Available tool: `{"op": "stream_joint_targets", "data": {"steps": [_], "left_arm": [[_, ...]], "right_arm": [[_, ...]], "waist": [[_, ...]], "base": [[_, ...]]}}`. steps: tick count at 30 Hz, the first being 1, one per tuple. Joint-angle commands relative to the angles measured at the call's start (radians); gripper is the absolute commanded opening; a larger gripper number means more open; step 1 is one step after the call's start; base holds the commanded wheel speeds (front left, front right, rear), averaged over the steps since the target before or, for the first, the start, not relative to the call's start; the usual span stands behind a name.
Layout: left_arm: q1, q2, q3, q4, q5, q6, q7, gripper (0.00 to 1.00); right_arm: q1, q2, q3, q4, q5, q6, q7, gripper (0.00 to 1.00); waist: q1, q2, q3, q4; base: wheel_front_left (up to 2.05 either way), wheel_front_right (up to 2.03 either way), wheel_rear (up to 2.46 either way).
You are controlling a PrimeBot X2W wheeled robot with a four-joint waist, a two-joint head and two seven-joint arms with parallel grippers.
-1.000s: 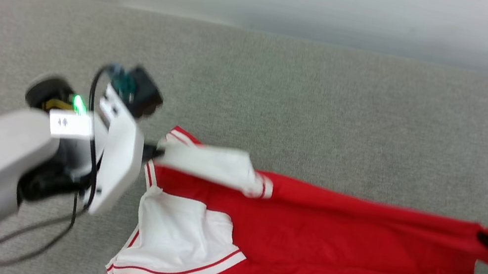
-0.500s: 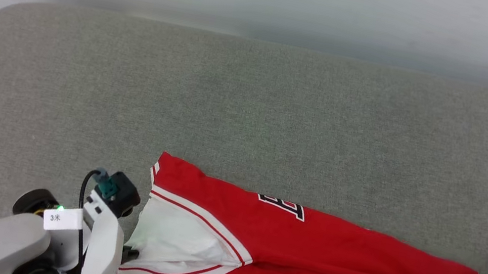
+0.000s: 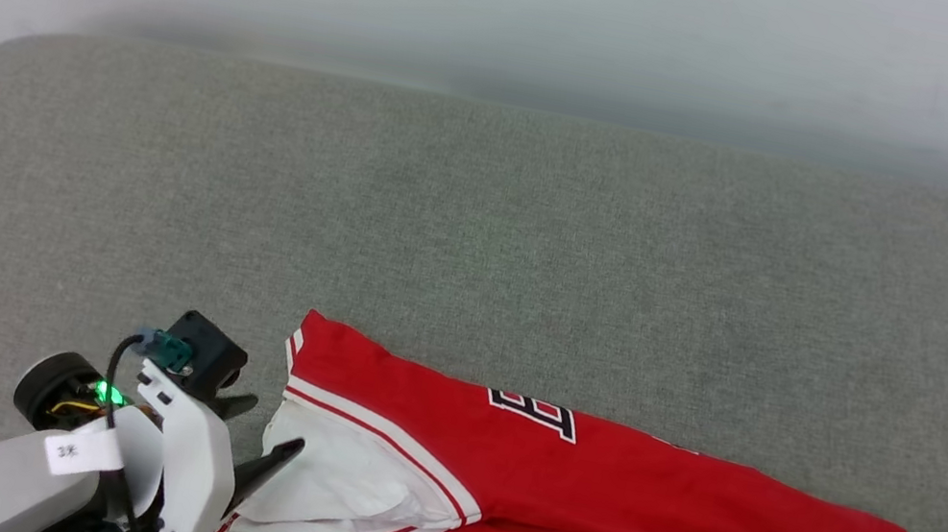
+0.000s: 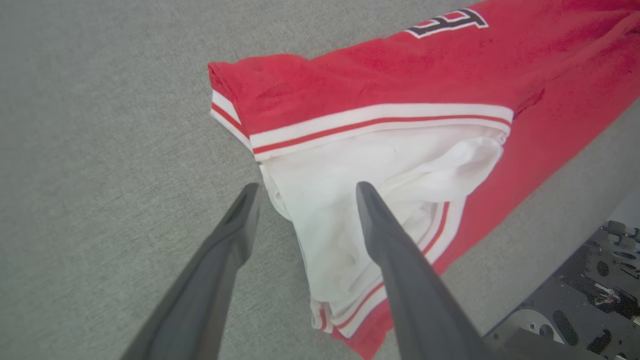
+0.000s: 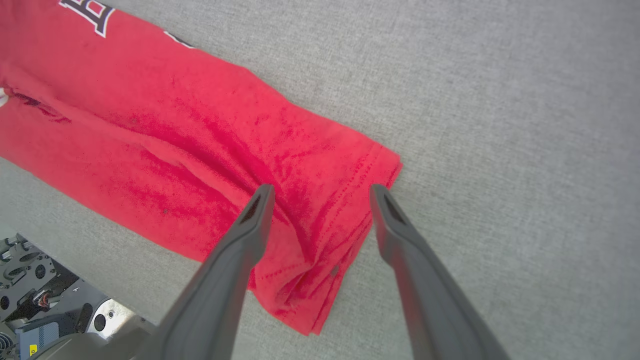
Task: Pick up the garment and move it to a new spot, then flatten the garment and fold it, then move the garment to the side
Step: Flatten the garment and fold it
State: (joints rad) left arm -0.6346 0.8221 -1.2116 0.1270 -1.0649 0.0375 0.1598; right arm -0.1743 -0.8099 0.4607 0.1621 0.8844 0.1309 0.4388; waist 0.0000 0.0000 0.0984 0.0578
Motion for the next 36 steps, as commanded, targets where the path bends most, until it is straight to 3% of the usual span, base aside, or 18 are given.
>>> {"op": "stream_joint_targets", "data": {"steps": [1,5,10,15,18,22,27,36], "left_arm": [[0.02,0.009,0.011,-0.013,0.021,0.023,-0.034,1.0],[0.044,0.016,0.055,-0.055,0.087,0.149,-0.178,1.0],[0.093,-0.01,0.119,-0.064,0.136,0.293,-0.361,1.0],[0.15,-0.065,0.207,-0.056,0.189,0.4,-0.422,1.0],[0.188,-0.114,0.303,-0.077,0.278,0.444,-0.426,1.0],[0.269,-0.186,0.436,-0.092,0.4,0.455,-0.427,1.0],[0.35,-0.274,0.58,-0.1,0.532,0.427,-0.427,1.0],[0.44,-0.398,0.739,-0.089,0.705,0.364,-0.426,1.0]], "right_arm": [[0.024,-0.009,-0.018,-0.017,0.021,0.0,-0.004,1.0],[0.058,-0.041,-0.114,-0.062,0.068,0.0,-0.018,1.0],[0.098,-0.024,-0.236,-0.039,0.133,0.0,-0.013,1.0],[0.13,0.017,-0.301,0.019,0.187,0.0,0.027,1.0],[0.137,0.052,-0.319,0.058,0.201,0.0,0.045,1.0],[0.136,0.097,-0.319,0.098,0.209,0.0,0.063,1.0],[0.12,0.146,-0.304,0.148,0.214,0.0,0.089,1.0],[0.098,0.252,-0.216,0.168,0.262,0.001,0.153,1.0]], "waist": [[0.0,0.0,-0.014,-0.002],[0.0,0.0,-0.026,-0.003],[0.0,0.0,-0.016,0.0],[0.0,0.0,0.006,0.011],[0.0,0.0,0.022,0.023],[0.0,0.0,0.041,0.041],[0.0,0.0,0.061,0.059],[0.0,0.0,0.085,0.08]], "base": [[0.0,0.0,0.0],[0.0,0.0,0.0],[0.0,0.0,0.0],[0.0,0.0,0.0],[0.0,0.0,0.0],[0.0,0.0,0.0],[0.0,0.0,0.0],[0.0,0.0,0.0]]}}
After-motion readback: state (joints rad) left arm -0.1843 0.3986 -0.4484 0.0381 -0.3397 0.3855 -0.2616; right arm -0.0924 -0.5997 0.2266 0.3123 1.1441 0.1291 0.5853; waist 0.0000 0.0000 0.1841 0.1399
